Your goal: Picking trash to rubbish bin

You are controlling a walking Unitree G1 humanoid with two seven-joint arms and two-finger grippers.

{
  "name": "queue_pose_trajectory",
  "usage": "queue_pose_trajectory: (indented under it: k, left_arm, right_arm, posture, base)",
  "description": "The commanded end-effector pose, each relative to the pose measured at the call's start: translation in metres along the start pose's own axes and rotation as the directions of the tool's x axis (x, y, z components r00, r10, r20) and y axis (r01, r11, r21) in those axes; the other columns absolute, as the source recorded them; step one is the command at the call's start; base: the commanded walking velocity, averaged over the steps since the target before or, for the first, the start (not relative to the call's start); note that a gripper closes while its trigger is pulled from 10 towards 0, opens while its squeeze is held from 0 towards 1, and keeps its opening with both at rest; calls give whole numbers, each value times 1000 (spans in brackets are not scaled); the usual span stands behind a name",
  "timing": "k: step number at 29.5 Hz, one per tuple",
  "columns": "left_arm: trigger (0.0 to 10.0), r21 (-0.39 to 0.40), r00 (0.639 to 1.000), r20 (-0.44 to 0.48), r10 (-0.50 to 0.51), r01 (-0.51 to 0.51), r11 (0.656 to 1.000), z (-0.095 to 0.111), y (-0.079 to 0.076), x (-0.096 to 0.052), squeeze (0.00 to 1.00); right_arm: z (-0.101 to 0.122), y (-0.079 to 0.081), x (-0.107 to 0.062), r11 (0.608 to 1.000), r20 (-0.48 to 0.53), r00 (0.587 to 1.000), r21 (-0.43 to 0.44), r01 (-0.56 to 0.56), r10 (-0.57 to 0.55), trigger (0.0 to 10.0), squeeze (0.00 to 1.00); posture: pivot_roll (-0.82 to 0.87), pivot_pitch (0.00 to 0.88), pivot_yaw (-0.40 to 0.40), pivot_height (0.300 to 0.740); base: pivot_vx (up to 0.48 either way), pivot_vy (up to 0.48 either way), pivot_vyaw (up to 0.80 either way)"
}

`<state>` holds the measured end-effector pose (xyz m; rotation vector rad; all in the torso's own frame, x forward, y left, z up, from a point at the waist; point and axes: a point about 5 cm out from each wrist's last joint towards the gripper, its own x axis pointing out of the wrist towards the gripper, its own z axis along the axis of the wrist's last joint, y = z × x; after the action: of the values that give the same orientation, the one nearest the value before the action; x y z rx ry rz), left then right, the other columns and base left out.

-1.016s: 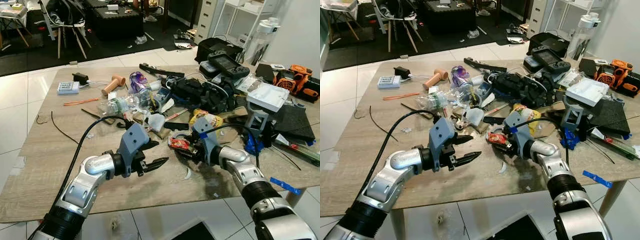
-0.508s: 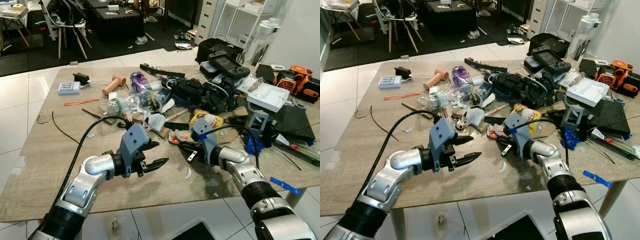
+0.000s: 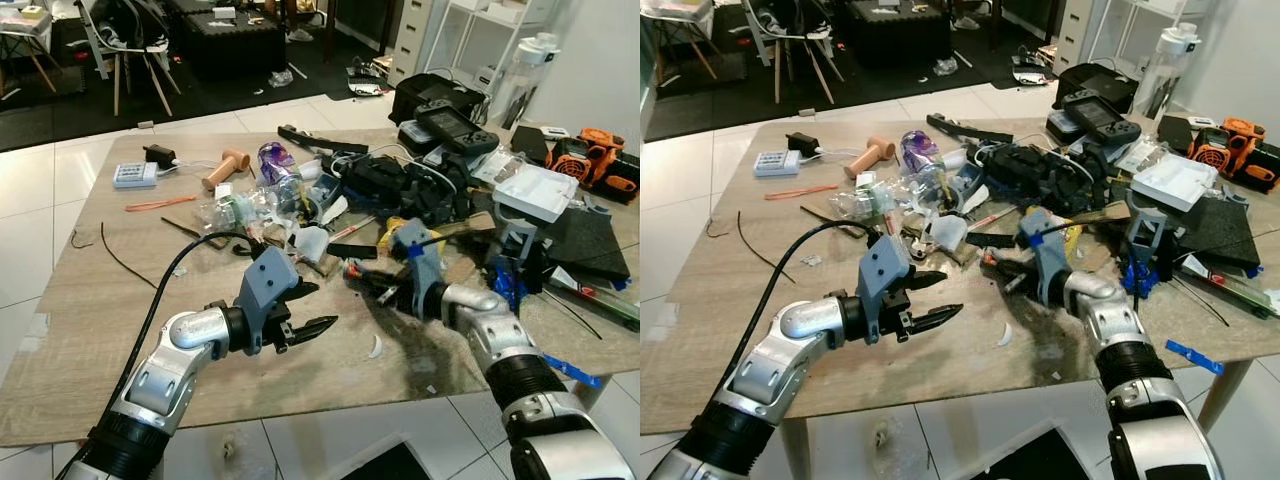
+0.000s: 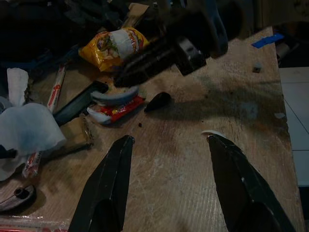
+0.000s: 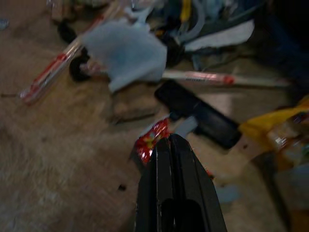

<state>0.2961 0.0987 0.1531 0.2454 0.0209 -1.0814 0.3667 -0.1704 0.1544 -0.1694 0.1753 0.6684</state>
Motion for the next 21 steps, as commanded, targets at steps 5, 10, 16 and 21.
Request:
queue_pose_trajectory:
  k: [5,10,16,21]
  left_arm:
    - [10000,9,1000,5,11,-11,1000,2,5,1,0]
    - [10000,12,1000,8,16,-16,1000,3,6,1,0]
    - [10000,17,997,42,70,-71,997,7,9,4,0]
    - [10000,7,997,50,53,-54,999,8,5,5,0]
  right_arm:
    - [9,-14,-8,995,42,995,-36,94,-93,0,0]
    - [4,-13,-11,993,9,995,-61,100,-99,0,0]
    - [-11,-18,-14,983,-28,990,-123,134,-138,10000,1000]
    - [-8,-21,-18,982,23,989,-120,149,-147,10000,1000]
  posture:
    - [-96,73,-7,740]
    - [-96,80,-10,740]
    - [-89,85,-12,740]
    - [-85,94,-3,740]
  base:
    - [0,0,0]
    - [0,0,0]
    - [0,0,0]
    - [0,0,0]
